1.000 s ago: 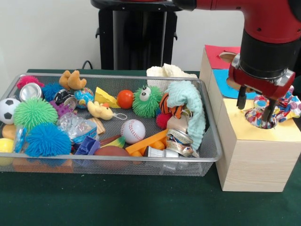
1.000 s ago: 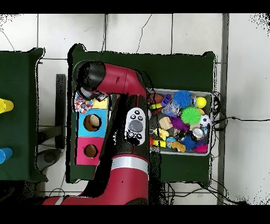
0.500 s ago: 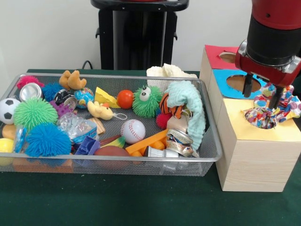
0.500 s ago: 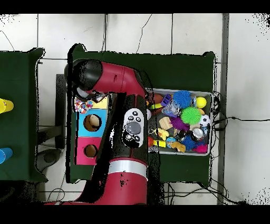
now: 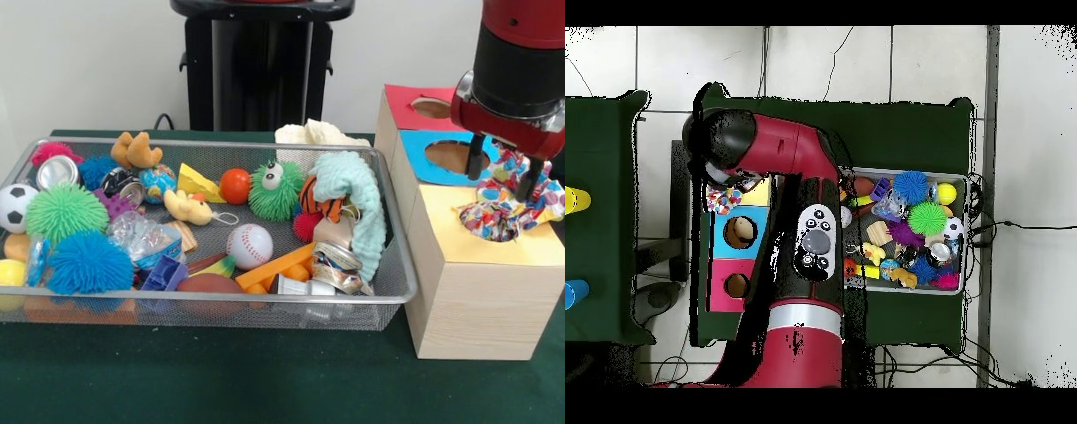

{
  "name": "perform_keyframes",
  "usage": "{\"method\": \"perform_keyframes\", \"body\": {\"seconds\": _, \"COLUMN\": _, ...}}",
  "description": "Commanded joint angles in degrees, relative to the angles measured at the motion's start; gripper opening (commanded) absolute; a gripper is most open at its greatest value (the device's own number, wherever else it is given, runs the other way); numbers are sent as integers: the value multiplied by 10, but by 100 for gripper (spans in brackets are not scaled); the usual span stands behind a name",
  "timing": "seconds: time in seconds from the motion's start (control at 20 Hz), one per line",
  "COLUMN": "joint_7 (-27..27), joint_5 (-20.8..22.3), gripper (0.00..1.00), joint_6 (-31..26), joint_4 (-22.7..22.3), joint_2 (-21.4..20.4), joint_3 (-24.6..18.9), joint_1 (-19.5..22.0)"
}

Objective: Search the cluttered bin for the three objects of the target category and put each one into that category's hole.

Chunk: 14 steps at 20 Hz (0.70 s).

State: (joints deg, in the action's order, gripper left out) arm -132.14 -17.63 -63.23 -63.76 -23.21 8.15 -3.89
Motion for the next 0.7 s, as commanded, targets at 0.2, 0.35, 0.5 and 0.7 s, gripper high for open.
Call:
{"method": "perform_keyframes", "body": {"seconds": 0.2, "joint_7": -82, "joint_5": -64, "gripper": 100, "joint_6": 29, "joint_4": -119, "joint_2": -34, "joint_3": -62, "joint_1": 5}}
{"method": "perform_keyframes", "body": {"seconds": 0.35, "joint_7": -80, "joint_5": -83, "gripper": 100, "joint_6": 31, "joint_4": -133, "joint_2": -44, "joint_3": -66, "joint_1": 6}}
{"method": "perform_keyframes", "body": {"seconds": 0.5, "joint_7": -83, "joint_5": -92, "gripper": 100, "joint_6": 35, "joint_4": -137, "joint_2": -44, "joint_3": -65, "joint_1": 2}}
{"method": "perform_keyframes", "body": {"seconds": 0.7, "joint_7": -66, "joint_5": -94, "gripper": 100, "joint_6": 87, "joint_4": -138, "joint_2": -11, "joint_3": -73, "joint_1": 3}}
